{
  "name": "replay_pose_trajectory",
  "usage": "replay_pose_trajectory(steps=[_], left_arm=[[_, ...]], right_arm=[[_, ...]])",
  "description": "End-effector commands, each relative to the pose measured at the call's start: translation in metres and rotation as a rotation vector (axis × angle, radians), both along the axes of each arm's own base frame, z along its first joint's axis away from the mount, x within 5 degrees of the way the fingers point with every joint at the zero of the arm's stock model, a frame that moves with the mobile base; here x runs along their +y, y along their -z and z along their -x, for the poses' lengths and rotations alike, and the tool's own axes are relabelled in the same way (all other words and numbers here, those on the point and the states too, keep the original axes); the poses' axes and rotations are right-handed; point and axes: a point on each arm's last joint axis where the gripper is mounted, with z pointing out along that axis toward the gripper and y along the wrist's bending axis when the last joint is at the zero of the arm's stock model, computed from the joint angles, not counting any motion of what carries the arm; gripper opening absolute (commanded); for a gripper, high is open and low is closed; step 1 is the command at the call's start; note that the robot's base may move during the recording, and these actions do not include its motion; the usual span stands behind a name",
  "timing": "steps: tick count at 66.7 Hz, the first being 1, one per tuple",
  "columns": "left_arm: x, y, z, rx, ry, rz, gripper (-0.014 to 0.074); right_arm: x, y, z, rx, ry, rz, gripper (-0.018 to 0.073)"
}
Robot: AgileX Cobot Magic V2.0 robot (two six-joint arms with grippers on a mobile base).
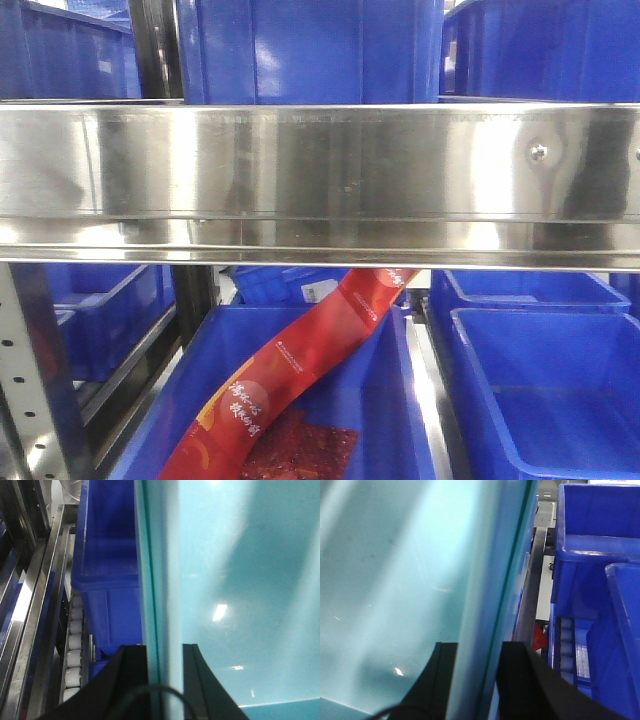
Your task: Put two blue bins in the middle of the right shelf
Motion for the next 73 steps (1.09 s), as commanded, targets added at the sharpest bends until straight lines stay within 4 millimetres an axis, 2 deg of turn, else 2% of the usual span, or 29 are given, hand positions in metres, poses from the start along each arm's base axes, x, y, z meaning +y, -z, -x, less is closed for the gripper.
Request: replay_pose_trajectory(steps=[1,44,63,73], left_arm=[[-0.012,-0.020,0.009,-0.111,0.071,0.131,-0.0111],[-0.012,-0.021,0.010,-0.109,0.073,0.132,-0.0111],[-0.004,0.000,0.026,0.155,0.077,-0.023,-0.0111],[-0.004,0.004,0.025,0.164,0.088,-0.054,-0.0111]], right_arm=[[0.009,-0.017,0.008,-0.077,-0.056,-0.104,-0.0153],[0.009,-0.015,0.009,-0.062,-0.057,-0.098,-0.0153],[0.017,0.008,0.020,0.199,-0.132,-0.049,-0.0153],[0.026,0.027,0.017,0.302,-0.163,-0.003,-0.0153]])
